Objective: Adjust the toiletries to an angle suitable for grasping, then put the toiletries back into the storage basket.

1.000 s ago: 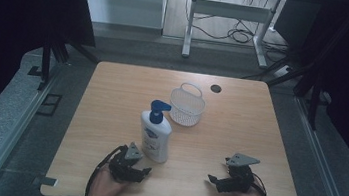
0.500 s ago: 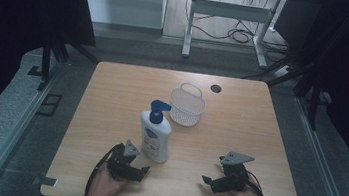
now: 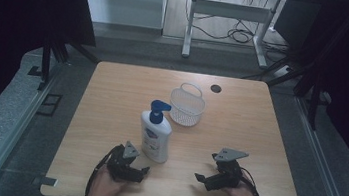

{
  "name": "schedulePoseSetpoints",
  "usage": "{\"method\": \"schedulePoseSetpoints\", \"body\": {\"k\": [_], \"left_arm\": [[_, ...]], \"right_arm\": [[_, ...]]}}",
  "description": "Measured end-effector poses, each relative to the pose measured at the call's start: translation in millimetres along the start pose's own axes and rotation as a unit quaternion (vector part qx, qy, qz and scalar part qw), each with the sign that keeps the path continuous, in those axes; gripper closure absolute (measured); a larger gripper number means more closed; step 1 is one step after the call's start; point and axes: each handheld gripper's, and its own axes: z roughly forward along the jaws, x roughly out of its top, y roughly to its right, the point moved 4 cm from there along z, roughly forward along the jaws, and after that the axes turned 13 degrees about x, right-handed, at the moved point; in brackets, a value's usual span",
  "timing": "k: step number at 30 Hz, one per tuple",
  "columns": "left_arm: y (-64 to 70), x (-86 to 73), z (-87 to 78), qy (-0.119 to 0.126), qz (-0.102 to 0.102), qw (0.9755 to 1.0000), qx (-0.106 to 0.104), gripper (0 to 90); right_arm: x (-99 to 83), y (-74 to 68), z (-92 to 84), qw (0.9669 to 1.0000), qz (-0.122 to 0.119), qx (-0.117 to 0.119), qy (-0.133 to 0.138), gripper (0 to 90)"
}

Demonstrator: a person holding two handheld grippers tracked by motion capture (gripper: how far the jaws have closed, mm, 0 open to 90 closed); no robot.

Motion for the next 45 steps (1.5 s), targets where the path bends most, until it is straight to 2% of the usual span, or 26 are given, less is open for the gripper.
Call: {"method": "schedulePoseSetpoints", "body": {"k": [3,11,25,42,45], "left_arm": [[-0.7,-1.4,0.2,0.008,0.002,1.0,-0.002,11.4],[-0.7,-1.4,0.2,0.008,0.002,1.0,-0.003,11.4],[-0.4,-1.3,0.4,0.01,0.0,0.9999,-0.003,11.5],[-0.7,-1.3,0.4,0.009,0.002,0.9999,-0.003,11.5],[-0.7,-1.3,0.4,0.009,0.002,0.9999,-0.004,11.5]], "right_arm": [[7.0,-1.6,1.8,1.0,0.0,0.005,0.006,0.4],[23.0,-6.6,9.0,0.9997,0.004,0.019,0.016,0.4],[56.9,-19.3,16.9,0.9986,-0.014,0.038,0.034,1.1],[70.1,-24.6,26.1,0.9978,-0.048,0.042,0.018,1.0],[71.7,-24.6,26.4,0.9979,-0.047,0.042,0.017,1.0]]}}
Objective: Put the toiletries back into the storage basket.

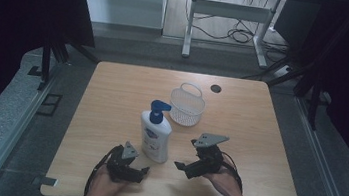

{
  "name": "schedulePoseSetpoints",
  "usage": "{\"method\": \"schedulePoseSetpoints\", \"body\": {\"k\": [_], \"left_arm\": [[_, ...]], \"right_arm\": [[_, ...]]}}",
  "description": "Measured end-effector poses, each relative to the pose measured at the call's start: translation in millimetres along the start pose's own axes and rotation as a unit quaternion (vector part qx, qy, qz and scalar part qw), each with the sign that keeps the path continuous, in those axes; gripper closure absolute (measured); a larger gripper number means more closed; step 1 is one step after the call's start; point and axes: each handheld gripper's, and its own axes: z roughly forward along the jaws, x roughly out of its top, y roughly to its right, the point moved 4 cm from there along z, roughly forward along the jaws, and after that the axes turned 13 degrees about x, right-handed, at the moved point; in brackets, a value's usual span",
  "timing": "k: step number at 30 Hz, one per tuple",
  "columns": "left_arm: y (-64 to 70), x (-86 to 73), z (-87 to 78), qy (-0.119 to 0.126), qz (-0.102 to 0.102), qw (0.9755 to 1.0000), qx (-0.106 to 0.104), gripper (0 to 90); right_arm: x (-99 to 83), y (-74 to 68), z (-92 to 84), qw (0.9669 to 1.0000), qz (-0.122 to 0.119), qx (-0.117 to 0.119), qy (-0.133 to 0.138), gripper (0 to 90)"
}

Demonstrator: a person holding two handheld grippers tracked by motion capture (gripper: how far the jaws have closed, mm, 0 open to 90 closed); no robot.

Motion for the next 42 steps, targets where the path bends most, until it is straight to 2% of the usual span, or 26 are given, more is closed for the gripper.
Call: {"method": "schedulePoseSetpoints", "body": {"k": [8,14,20,23,33,42], "left_arm": [[0.0,0.0,0.0,0.0,0.0,1.0,0.0,11.6],[0.0,0.0,0.0,0.0,0.0,1.0,0.0,11.6],[0.0,0.0,0.0,0.0,0.0,1.0,0.0,11.6],[0.0,0.0,0.0,0.0,0.0,1.0,0.0,11.5],[0.0,0.0,0.0,0.0,0.0,1.0,0.0,11.6],[0.0,0.1,0.0,0.0,0.0,1.0,0.0,11.6]], "right_arm": [[9.1,-0.3,2.1,0.9999,0.002,0.002,0.014,0.0],[21.2,-2.0,5.9,0.9997,-0.007,0.005,0.021,0.0],[29.1,-3.2,10.4,0.9998,-0.005,-0.002,0.017,0.0],[33.4,-3.3,12.4,0.9998,0.002,0.0,0.019,0.0],[51.0,-7.4,21.4,0.9997,0.005,0.004,0.023,0.0],[64.2,-10.4,31.4,0.9997,-0.006,0.009,0.021,0.7]]}}
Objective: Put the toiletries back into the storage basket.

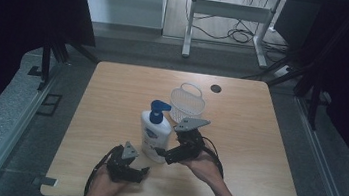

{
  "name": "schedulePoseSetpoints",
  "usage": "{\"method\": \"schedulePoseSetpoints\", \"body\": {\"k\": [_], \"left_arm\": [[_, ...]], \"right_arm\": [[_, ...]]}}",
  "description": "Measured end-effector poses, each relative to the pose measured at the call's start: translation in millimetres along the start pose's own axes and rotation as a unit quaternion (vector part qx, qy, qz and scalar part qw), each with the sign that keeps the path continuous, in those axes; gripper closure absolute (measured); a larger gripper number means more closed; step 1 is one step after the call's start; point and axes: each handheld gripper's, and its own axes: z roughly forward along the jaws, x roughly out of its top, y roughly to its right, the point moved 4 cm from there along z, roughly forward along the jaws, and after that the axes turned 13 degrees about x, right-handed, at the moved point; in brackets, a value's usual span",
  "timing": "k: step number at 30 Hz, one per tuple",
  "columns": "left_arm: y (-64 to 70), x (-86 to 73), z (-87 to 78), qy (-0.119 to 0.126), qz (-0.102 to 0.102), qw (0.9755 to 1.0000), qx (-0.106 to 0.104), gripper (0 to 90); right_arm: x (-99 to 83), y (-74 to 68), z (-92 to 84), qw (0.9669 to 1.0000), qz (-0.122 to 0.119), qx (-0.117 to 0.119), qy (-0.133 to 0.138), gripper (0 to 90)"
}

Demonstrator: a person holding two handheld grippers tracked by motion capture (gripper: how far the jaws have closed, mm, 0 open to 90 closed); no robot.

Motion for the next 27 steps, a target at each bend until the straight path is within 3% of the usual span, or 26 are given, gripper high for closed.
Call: {"method": "schedulePoseSetpoints", "body": {"k": [27], "left_arm": [[0.2,0.1,0.1,0.001,-0.002,1.0,0.0,11.5]], "right_arm": [[17.5,1.1,32.9,0.9997,-0.005,-0.016,0.016,23.8]]}}
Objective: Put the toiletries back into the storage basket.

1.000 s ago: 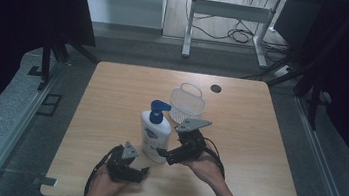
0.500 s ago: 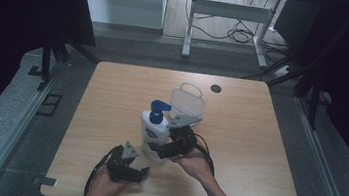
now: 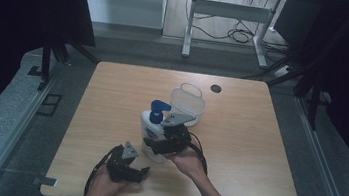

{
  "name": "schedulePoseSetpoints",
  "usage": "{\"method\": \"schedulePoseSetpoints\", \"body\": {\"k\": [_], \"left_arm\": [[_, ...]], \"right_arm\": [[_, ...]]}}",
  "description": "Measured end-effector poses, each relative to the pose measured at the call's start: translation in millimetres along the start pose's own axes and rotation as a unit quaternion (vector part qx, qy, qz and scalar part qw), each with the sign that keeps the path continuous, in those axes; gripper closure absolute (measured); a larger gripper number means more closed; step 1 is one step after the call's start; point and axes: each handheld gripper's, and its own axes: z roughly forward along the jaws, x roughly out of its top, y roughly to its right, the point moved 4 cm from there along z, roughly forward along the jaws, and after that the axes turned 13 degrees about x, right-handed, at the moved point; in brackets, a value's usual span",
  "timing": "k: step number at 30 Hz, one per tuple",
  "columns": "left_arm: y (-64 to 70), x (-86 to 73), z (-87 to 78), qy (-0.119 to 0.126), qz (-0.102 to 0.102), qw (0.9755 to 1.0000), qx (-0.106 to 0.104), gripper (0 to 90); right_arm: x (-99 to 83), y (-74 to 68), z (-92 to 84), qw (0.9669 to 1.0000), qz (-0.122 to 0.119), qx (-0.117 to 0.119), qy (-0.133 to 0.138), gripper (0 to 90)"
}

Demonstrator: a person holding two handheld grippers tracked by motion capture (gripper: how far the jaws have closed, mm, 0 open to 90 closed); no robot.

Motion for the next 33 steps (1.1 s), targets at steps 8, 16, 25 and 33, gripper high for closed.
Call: {"method": "schedulePoseSetpoints", "body": {"k": [8,16,25,33], "left_arm": [[0.0,0.0,0.0,0.0,0.0,1.0,0.0,11.6],[0.0,0.0,0.0,0.0,0.0,1.0,0.0,11.6],[-0.1,0.0,0.1,0.0,0.0,1.0,0.0,11.6],[-0.2,0.1,0.1,0.0,0.001,1.0,-0.001,11.6]], "right_arm": [[2.3,-1.2,0.0,0.9997,-0.013,-0.02,-0.005,36.4],[3.3,-1.8,-0.4,0.9996,-0.011,-0.022,-0.01,36.9],[9.9,-1.3,-8.2,0.9998,-0.013,-0.006,-0.012,37.0],[14.8,1.6,-15.4,0.9997,-0.018,-0.002,-0.015,37.0]]}}
